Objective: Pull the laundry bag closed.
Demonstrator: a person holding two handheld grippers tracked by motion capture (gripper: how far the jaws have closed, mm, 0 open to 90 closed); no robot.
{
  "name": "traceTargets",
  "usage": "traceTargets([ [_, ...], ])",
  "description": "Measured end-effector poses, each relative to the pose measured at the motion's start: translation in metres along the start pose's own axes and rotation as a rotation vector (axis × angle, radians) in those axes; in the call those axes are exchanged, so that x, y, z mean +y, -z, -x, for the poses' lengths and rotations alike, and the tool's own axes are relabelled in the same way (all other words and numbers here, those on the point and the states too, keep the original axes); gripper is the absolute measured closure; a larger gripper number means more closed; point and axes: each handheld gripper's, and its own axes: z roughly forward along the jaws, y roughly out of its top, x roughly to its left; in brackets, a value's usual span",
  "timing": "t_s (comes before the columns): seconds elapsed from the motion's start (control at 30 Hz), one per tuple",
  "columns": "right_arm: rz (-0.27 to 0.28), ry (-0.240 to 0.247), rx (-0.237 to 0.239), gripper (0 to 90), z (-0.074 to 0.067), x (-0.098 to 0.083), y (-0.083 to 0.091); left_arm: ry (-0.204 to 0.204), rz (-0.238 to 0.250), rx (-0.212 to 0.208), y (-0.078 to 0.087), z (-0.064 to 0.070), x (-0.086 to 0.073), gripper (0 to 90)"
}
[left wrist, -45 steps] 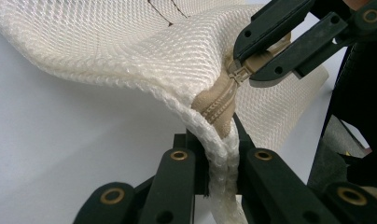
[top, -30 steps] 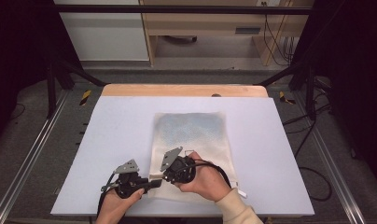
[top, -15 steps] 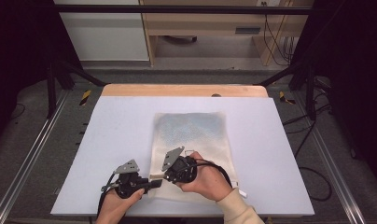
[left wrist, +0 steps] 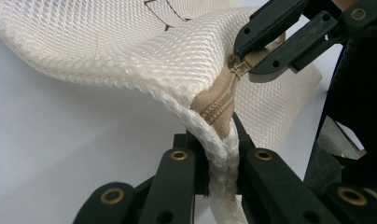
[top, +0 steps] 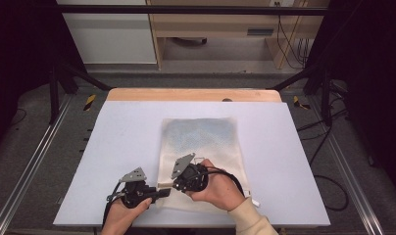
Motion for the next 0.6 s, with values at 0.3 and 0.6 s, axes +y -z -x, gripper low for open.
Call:
traceTargets([
  [0.3, 0.001, -0.004, -0.002, 82.1, 0.0005, -0.0018, 0.0003, -0.002, -0.001, 0.001, -0.0001, 0.0001, 0.0000, 84.2],
  [0.6, -0.010, -0.008, -0.011, 82.1, 0.0021, -0.0042, 0.0020, -0.002, 0.001, 0.003, 0.0005, -0.0003, 0.0004, 84.2],
])
